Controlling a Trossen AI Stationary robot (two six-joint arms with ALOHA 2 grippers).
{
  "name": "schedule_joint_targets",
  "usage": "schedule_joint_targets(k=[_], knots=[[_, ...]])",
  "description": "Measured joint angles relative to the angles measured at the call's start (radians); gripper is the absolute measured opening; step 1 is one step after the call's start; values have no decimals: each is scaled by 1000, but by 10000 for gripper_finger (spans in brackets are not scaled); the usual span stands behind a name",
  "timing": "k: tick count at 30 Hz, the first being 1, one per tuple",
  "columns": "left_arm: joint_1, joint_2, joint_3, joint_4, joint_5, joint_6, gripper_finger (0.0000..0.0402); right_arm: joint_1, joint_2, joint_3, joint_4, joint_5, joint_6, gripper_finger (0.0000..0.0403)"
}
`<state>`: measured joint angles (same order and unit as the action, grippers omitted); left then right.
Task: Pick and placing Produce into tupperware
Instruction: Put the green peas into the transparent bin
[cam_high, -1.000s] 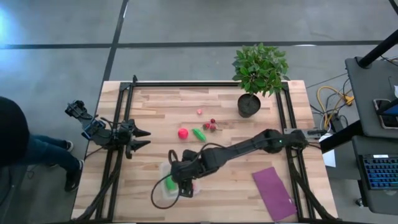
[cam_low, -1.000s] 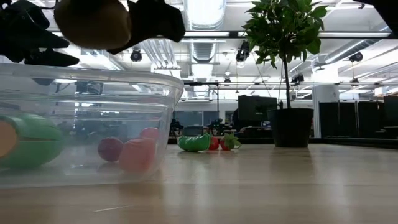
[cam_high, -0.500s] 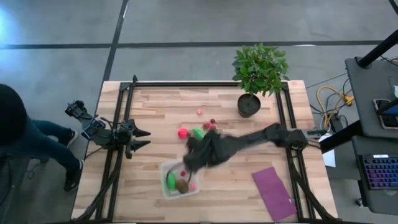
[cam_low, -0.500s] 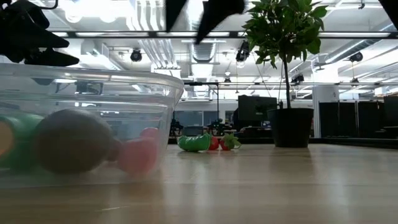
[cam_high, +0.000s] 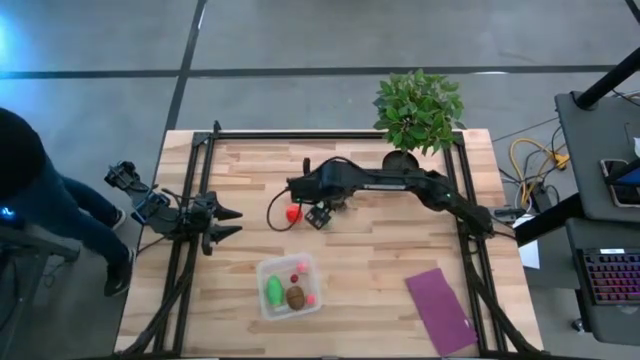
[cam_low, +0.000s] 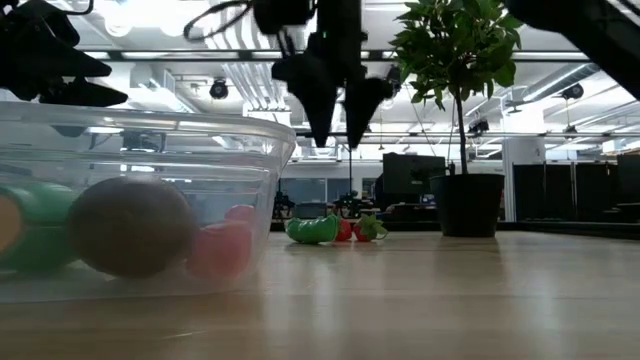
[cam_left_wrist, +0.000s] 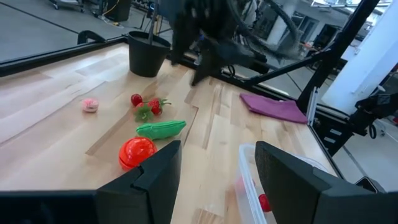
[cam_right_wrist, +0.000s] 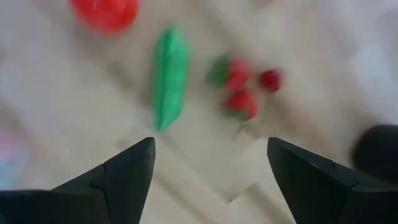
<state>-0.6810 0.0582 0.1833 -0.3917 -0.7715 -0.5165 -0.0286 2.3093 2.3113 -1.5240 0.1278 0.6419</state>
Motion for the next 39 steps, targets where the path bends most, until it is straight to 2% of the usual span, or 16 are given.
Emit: schedule_joint_targets(k=[3,10,19,27,34,39], knots=[[0,0,0,0,0,0,192,-13,27,-40,58,-107,-48,300],[0,0,0,0,0,0,192,-39,43,-119,126,-72,-65,299],[0,0,0,0,0,0,192,-58,48,-179,282,-123,-48,298],[0,0,0,0,0,0,192,-57,48,-262,322,-127,-14,289],[0,-1,0,0,0,0,192,-57,49,-268,387,-129,5,276],[0,0,0,0,0,0,192,-63,67,-268,449,-172,45,272]])
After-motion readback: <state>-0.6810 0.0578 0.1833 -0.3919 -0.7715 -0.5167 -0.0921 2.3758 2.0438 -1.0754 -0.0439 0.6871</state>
